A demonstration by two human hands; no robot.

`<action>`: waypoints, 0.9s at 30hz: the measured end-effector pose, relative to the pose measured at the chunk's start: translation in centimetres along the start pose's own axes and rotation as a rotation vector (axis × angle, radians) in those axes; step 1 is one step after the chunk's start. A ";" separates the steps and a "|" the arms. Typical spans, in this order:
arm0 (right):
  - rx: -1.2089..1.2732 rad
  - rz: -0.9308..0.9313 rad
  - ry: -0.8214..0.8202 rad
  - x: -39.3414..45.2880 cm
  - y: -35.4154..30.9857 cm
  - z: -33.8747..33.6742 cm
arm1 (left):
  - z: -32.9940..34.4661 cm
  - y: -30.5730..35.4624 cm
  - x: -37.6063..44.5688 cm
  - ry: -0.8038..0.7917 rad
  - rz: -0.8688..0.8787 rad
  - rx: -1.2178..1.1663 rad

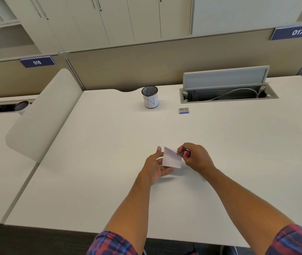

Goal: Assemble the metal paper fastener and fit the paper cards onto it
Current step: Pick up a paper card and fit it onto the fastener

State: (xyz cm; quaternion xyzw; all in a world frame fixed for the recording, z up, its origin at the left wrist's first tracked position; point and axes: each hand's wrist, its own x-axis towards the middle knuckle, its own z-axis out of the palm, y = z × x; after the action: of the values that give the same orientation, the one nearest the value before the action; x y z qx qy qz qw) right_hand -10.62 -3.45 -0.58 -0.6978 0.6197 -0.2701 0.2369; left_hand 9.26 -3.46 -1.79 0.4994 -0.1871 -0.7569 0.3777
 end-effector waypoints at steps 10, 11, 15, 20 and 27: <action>-0.077 -0.216 -0.024 -0.6 0.8 -0.1 | -0.3 -0.4 0.7 0.106 0.165 0.049; -0.090 -0.246 -0.030 -0.7 1.0 -0.1 | -0.3 -0.3 0.8 0.124 0.186 0.052; -0.145 -0.321 -0.073 -0.9 1.4 0.1 | -0.4 -0.2 1.1 0.137 0.258 0.105; -0.132 -0.313 -0.053 -0.5 1.9 0.0 | 0.1 -0.2 1.5 0.130 0.242 0.110; -0.256 -0.406 -0.158 -0.5 2.4 -0.8 | 0.4 -0.3 2.1 0.110 0.225 0.102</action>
State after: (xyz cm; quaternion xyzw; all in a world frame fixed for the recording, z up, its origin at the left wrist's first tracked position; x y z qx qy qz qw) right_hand -12.96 -3.26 -1.58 -0.8513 0.4754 -0.1760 0.1352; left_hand 8.31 -4.88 -3.06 0.5346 -0.2593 -0.6707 0.4440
